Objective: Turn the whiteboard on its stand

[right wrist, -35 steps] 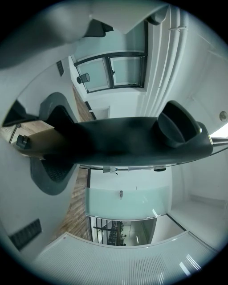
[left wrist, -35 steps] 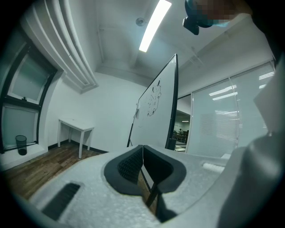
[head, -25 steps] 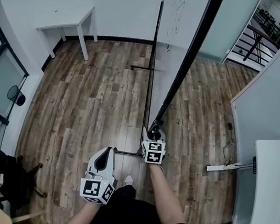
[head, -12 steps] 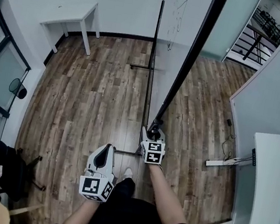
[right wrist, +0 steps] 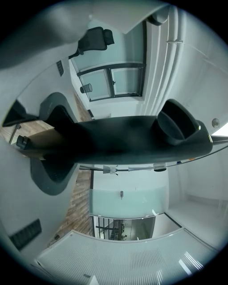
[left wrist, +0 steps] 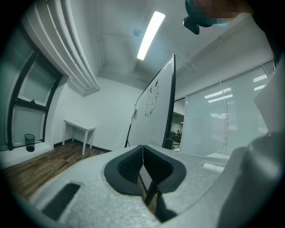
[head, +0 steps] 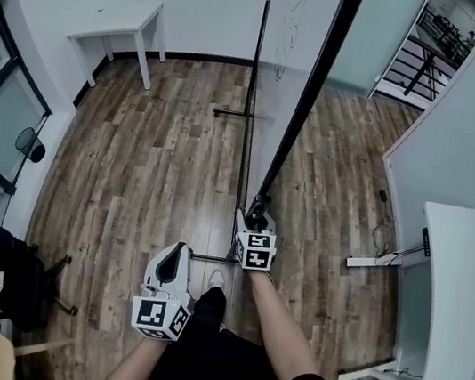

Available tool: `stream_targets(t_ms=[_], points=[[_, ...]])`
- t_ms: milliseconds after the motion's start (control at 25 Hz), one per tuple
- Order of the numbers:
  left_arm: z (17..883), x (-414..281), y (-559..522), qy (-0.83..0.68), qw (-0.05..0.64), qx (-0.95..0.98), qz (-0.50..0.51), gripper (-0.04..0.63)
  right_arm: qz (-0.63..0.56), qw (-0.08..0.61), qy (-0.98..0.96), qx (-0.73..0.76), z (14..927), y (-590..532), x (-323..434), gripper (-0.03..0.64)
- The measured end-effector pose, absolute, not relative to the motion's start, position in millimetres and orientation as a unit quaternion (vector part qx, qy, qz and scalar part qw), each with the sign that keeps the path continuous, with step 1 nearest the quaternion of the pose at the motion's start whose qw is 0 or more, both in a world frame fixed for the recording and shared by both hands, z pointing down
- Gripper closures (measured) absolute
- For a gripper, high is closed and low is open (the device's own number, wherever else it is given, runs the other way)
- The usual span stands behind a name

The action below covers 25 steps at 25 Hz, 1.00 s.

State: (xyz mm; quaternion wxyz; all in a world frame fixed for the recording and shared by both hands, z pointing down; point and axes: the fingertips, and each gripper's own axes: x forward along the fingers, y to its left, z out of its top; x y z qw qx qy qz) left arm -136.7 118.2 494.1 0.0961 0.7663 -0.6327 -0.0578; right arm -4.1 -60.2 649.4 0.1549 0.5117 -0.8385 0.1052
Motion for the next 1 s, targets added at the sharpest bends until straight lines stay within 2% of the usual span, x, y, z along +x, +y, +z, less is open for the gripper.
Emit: stream_targets(t_ms=[400,1000], points=[[487.1,-134.5,188.1,-0.637,0.095,0.764,-0.049,0.577,0.104,0.157,-0.838,0.512,650.2,4.3,0.2,0.448],[491.9,-129.4,210.4,-0.620,0.105,0.777,-0.032,0.577,0.095,0.146,-0.838,0.516,644.7,67.4,3.6,0.448]])
